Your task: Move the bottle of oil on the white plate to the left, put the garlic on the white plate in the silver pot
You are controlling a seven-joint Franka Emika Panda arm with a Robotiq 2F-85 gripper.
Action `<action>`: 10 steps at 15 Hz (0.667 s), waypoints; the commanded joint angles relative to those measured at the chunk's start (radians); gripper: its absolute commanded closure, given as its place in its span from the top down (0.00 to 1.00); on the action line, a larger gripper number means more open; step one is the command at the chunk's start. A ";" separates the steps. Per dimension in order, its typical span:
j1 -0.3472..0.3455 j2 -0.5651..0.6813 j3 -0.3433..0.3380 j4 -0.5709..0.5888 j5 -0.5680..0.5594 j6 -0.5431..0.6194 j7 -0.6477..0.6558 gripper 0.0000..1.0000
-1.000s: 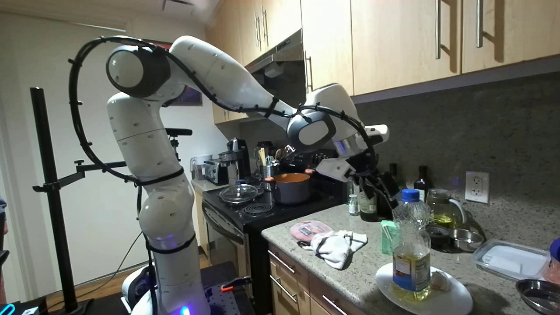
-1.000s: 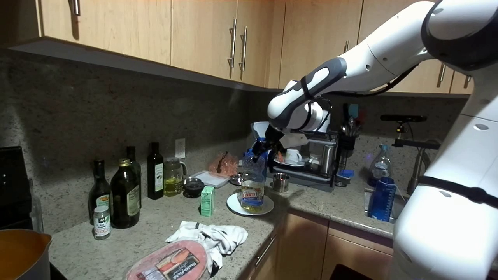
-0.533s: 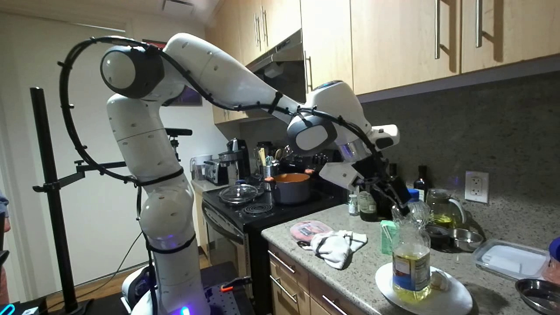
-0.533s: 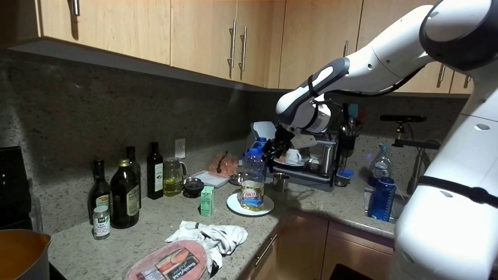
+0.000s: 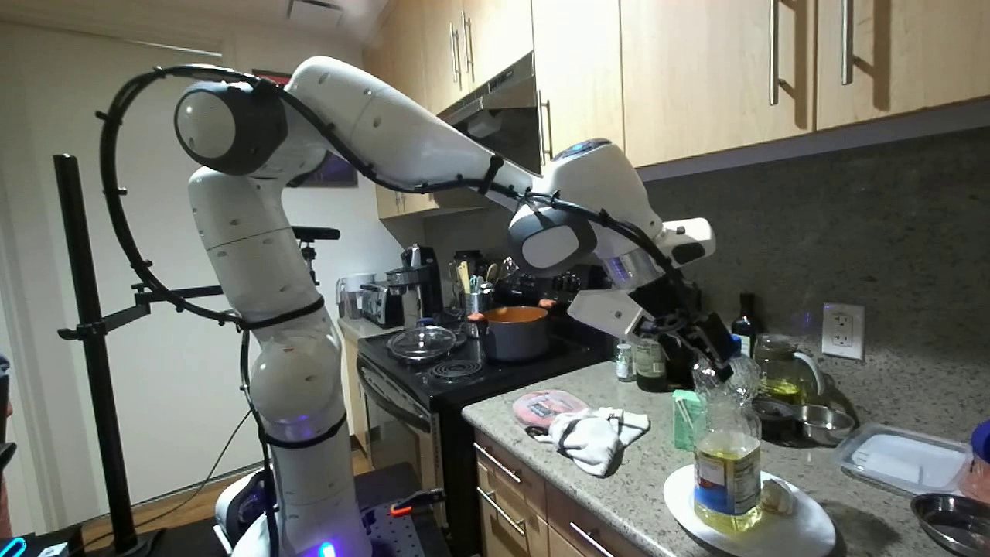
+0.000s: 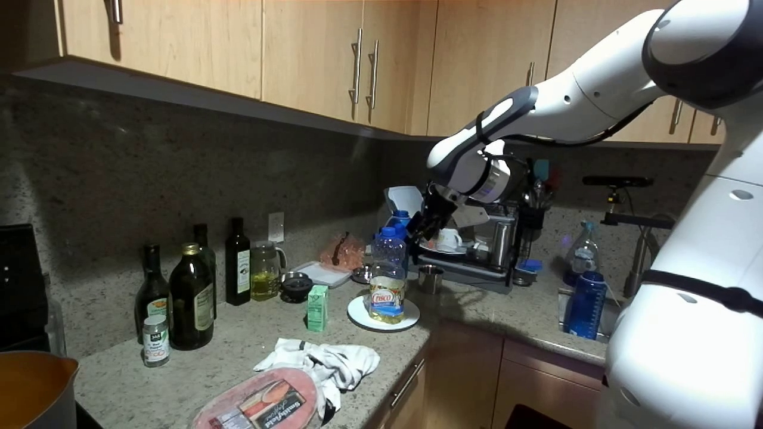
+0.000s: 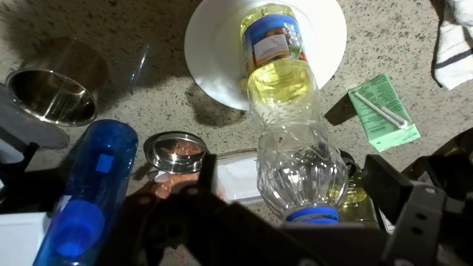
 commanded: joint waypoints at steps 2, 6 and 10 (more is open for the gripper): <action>0.037 -0.013 -0.038 0.002 0.052 -0.006 -0.128 1.00; 0.097 -0.027 -0.097 0.022 0.121 -0.043 -0.366 1.00; 0.167 -0.025 -0.144 0.040 0.205 -0.088 -0.557 1.00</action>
